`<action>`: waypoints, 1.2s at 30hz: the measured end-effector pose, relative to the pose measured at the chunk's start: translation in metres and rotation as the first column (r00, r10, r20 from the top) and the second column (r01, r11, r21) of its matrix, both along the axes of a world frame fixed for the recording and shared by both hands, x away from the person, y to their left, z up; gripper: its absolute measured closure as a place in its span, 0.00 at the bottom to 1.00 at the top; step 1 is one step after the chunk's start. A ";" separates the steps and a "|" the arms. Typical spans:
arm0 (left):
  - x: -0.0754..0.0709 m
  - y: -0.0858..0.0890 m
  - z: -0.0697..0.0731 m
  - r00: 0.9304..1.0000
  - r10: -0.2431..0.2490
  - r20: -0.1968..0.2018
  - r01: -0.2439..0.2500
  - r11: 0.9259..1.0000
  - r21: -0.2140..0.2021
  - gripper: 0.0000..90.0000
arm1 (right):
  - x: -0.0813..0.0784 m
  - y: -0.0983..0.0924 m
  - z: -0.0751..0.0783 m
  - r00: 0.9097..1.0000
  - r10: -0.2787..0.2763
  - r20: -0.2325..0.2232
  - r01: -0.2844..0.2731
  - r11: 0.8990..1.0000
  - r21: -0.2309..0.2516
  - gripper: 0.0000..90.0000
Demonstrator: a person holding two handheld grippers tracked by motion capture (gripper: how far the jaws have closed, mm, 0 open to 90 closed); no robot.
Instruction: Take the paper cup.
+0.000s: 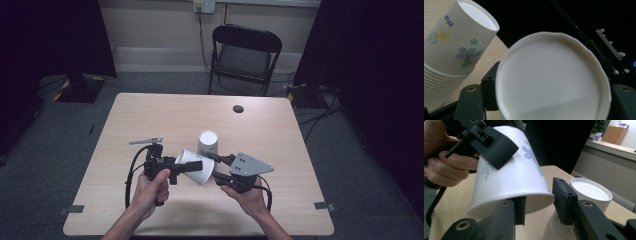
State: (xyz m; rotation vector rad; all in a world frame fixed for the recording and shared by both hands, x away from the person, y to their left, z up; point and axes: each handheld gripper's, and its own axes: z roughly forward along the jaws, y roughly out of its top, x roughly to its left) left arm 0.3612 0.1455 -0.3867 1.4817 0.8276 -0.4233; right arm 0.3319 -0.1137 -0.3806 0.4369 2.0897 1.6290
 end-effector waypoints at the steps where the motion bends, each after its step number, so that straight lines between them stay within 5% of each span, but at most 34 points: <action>1: 0.000 0.000 0.000 1.000 -0.001 -0.004 0.001 1.000 0.001 0.35 | 0.000 0.000 0.000 1.000 0.000 -0.003 0.000 1.000 -0.001 0.73; 15: -0.001 -0.002 0.000 0.999 -0.024 -0.024 0.024 1.000 -0.008 0.35 | 0.002 -0.007 0.000 1.000 0.008 0.002 -0.008 1.000 0.008 0.90; 36: 0.000 0.001 0.003 0.999 -0.025 -0.032 0.024 0.999 -0.030 0.31 | 0.002 -0.011 0.001 0.999 0.034 0.012 -0.033 0.999 -0.018 0.95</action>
